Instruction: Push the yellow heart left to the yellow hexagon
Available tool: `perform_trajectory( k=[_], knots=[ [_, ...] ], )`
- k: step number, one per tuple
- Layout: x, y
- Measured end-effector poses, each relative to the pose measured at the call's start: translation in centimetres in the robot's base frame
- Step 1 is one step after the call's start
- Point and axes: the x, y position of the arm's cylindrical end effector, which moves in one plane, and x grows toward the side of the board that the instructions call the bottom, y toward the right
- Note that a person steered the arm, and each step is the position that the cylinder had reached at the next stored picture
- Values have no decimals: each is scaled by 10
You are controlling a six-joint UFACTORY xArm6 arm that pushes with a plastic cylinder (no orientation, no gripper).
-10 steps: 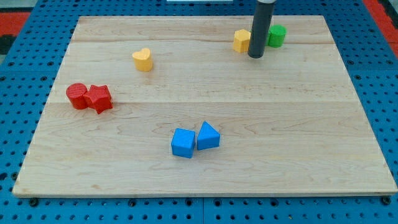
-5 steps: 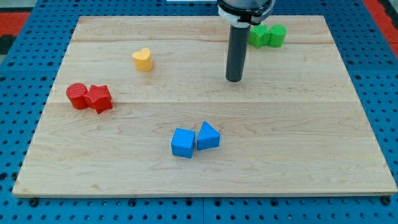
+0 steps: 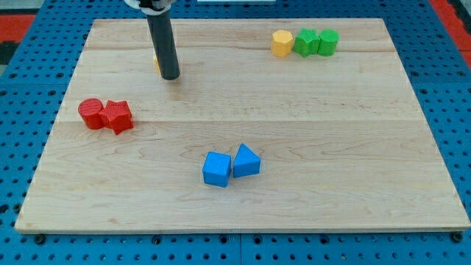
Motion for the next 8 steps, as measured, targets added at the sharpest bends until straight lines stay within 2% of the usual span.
perform_trajectory(
  k=[1, 2, 3, 4, 5, 6, 7, 8],
  knots=[
    [-2, 0],
    [-32, -5],
    [-33, -5],
    [-24, -87],
    [-29, -100],
    [-63, -106],
    [-63, -106],
    [-62, -57]
  ],
)
